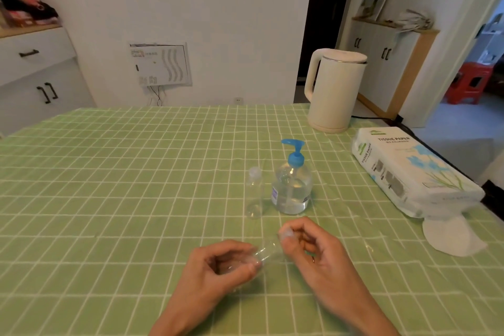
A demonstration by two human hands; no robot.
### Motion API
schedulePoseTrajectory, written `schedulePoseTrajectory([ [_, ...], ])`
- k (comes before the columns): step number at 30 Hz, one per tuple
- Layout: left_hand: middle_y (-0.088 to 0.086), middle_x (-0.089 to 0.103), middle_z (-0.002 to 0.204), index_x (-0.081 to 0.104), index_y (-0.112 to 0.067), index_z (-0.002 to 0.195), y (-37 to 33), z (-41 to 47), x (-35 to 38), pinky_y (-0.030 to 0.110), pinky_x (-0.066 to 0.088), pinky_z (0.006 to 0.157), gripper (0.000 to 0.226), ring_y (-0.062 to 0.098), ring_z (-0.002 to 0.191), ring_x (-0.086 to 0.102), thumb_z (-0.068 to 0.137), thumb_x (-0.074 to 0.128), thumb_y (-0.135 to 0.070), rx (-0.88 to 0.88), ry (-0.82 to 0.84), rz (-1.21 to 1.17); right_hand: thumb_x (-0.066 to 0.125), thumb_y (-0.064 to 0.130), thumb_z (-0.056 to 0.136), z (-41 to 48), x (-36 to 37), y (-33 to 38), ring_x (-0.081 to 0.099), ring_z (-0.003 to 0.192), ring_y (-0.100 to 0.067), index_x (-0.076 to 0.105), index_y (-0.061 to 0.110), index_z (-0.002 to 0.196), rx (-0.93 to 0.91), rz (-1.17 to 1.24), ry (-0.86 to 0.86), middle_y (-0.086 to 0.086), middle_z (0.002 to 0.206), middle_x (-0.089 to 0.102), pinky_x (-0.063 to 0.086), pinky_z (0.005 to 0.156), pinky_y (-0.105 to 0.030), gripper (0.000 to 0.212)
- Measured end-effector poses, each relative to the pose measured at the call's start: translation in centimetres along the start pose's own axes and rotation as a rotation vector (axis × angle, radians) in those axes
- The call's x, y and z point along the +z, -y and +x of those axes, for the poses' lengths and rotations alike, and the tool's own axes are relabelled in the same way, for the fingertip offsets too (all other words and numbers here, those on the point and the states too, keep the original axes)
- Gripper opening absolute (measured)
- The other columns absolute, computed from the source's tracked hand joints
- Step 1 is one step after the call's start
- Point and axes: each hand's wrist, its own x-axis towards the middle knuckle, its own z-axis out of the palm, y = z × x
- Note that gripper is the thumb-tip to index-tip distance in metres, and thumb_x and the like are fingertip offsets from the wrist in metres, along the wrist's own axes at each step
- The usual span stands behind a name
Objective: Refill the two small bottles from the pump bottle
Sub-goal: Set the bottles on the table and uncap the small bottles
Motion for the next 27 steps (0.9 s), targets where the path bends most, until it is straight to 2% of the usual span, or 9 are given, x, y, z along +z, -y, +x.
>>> schedulePoseTrajectory([
  [3, 0.006, 0.085, 0.105, 0.085, -0.028, 0.108, -0.3, 0.0, 0.2, 0.027, 0.064, 0.086, 0.049, 0.023, 0.098, 0.081, 0.071, 0.092, -0.059, 0.013, -0.025, -0.007, 0.068, 0.056, 0.096, 0.3, 0.0, -0.1, 0.066, 0.086, -0.030, 0.073, 0.038, 0.111, 0.027, 0.010, -0.052, 0.000, 0.087, 0.069, 0.056, 0.078, -0.028, 0.024],
  [6, 0.006, 0.085, 0.102, 0.085, -0.027, 0.105, -0.3, 0.1, 0.3, 0.023, 0.063, 0.084, 0.051, 0.022, 0.096, 0.082, 0.067, 0.093, -0.061, 0.010, -0.047, -0.052, 0.074, 0.058, 0.087, 0.4, -0.1, -0.3, 0.068, 0.081, -0.027, 0.072, 0.044, 0.109, 0.059, 0.011, -0.106, 0.006, 0.086, 0.071, 0.057, 0.071, -0.020, 0.026],
  [10, 0.007, 0.085, 0.103, 0.085, -0.025, 0.106, -0.1, 0.2, 0.4, 0.026, 0.064, 0.085, 0.045, 0.026, 0.097, 0.082, 0.073, 0.092, -0.055, 0.021, -0.033, -0.058, 0.077, 0.047, 0.085, 0.3, -0.6, -0.4, 0.067, 0.073, -0.015, 0.072, 0.044, 0.107, 0.069, 0.037, -0.095, 0.009, 0.095, 0.073, 0.056, 0.067, -0.021, 0.023],
  [13, 0.005, 0.085, 0.106, 0.085, -0.024, 0.107, -0.2, 0.2, 0.3, 0.023, 0.063, 0.084, 0.043, 0.022, 0.098, 0.082, 0.076, 0.092, -0.053, 0.029, -0.022, -0.064, 0.078, 0.049, 0.084, 0.1, -0.9, -0.5, 0.072, 0.083, -0.022, 0.071, 0.044, 0.109, 0.075, 0.049, -0.117, 0.008, 0.101, 0.074, 0.060, 0.075, -0.035, 0.027],
  [18, 0.006, 0.085, 0.106, 0.084, -0.021, 0.109, 0.1, 0.3, 0.2, 0.020, 0.061, 0.081, 0.039, 0.021, 0.097, 0.082, 0.079, 0.091, -0.045, 0.029, -0.021, -0.075, 0.078, 0.023, 0.094, -0.2, -1.5, -1.0, 0.070, 0.077, -0.019, 0.071, 0.046, 0.107, 0.082, 0.005, -0.126, 0.012, 0.102, 0.074, 0.056, 0.065, -0.022, 0.028],
  [20, 0.007, 0.085, 0.106, 0.084, -0.021, 0.109, 0.2, 0.3, 0.2, 0.021, 0.061, 0.081, 0.040, 0.022, 0.097, 0.082, 0.078, 0.092, -0.046, 0.026, -0.019, -0.086, 0.077, 0.032, 0.091, -0.4, -1.5, -0.8, 0.071, 0.079, -0.019, 0.071, 0.046, 0.108, 0.089, 0.037, -0.130, 0.011, 0.104, 0.074, 0.058, 0.070, -0.024, 0.023],
  [22, 0.007, 0.084, 0.106, 0.084, -0.021, 0.109, 0.3, 0.4, 0.1, 0.022, 0.062, 0.082, 0.040, 0.023, 0.097, 0.082, 0.079, 0.092, -0.046, 0.028, -0.015, -0.084, 0.078, 0.041, 0.087, -0.3, -1.4, -0.7, 0.068, 0.073, -0.012, 0.071, 0.043, 0.111, 0.093, 0.026, -0.119, 0.012, 0.106, 0.073, 0.055, 0.064, -0.022, 0.026],
  [25, 0.007, 0.084, 0.107, 0.084, -0.021, 0.110, 0.3, 0.4, 0.1, 0.021, 0.062, 0.082, 0.040, 0.022, 0.098, 0.082, 0.080, 0.091, -0.046, 0.033, -0.007, -0.084, 0.077, 0.024, 0.095, -0.3, -1.4, -1.1, 0.067, 0.073, -0.015, 0.069, 0.042, 0.114, 0.088, -0.014, -0.126, 0.014, 0.107, 0.073, 0.053, 0.059, -0.025, 0.027],
  [27, 0.008, 0.084, 0.106, 0.084, -0.020, 0.110, 0.4, 0.4, 0.1, 0.021, 0.062, 0.081, 0.040, 0.022, 0.097, 0.082, 0.080, 0.092, -0.045, 0.031, -0.013, -0.091, 0.075, 0.029, 0.095, -0.3, -1.4, -0.9, 0.070, 0.078, -0.023, 0.068, 0.045, 0.113, 0.076, 0.009, -0.140, 0.013, 0.108, 0.073, 0.054, 0.062, -0.031, 0.026],
])
